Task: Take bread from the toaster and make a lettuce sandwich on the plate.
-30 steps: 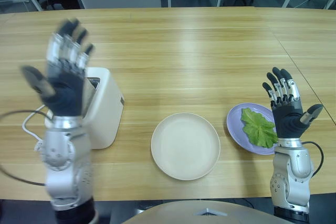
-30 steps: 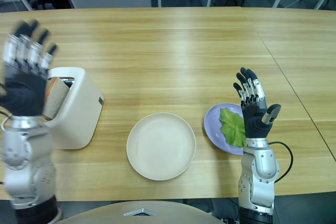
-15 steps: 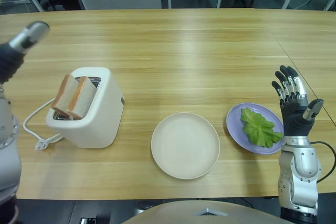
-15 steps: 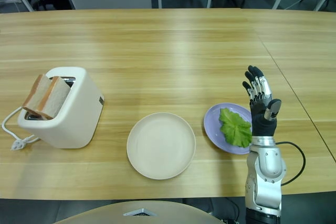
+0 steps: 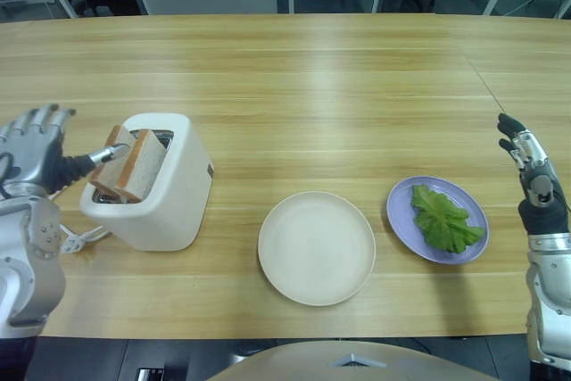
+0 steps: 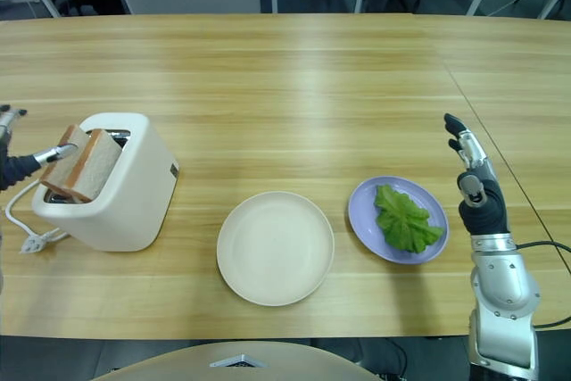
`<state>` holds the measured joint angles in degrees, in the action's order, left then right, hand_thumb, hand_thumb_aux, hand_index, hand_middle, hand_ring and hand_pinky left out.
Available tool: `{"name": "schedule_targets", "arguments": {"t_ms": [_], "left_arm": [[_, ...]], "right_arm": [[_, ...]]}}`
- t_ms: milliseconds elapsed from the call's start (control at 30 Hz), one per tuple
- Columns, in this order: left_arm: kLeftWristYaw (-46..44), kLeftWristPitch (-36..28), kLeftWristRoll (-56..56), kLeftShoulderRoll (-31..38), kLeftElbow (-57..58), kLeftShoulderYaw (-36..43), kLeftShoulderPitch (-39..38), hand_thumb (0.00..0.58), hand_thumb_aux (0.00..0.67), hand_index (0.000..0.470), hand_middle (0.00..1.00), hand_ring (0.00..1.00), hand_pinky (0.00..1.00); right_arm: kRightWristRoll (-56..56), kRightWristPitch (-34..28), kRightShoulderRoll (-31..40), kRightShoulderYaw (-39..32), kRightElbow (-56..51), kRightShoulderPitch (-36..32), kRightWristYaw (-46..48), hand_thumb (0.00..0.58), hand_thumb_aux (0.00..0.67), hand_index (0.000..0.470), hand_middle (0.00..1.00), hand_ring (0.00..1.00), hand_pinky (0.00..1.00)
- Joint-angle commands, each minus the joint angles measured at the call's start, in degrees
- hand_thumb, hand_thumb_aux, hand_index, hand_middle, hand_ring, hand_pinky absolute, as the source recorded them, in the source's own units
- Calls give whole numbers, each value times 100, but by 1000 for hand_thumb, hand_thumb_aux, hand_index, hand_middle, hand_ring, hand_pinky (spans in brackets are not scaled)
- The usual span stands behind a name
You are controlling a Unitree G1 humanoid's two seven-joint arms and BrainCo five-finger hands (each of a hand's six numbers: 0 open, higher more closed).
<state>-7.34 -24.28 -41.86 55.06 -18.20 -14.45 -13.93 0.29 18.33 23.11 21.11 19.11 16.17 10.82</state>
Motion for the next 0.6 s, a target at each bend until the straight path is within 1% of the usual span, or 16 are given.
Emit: {"name": "schedule_targets", "arguments": {"t_ms": [33, 300, 433, 600], "left_arm": [[-198, -11, -241, -67, 183, 207, 46, 0, 0, 0, 0, 0, 0], [-293, 12, -545, -224, 603, 524, 177, 0, 0, 0, 0, 0, 0], [-148, 62, -474, -371, 698, 385, 240, 0, 0, 0, 0, 0, 0], [185, 180, -346, -516, 604, -19, 313, 0, 0, 0, 0, 0, 0]], "right_arm": [[-69, 67, 116, 145, -82, 102, 82, 0, 0, 0, 0, 0, 0], [-145, 127, 219, 197, -58, 206, 113, 0, 0, 0, 0, 0, 0], [-210, 147, 225, 138, -31, 247, 144, 0, 0, 0, 0, 0, 0], [-271, 186, 232, 102, -115, 238, 171, 0, 0, 0, 0, 0, 0]]}}
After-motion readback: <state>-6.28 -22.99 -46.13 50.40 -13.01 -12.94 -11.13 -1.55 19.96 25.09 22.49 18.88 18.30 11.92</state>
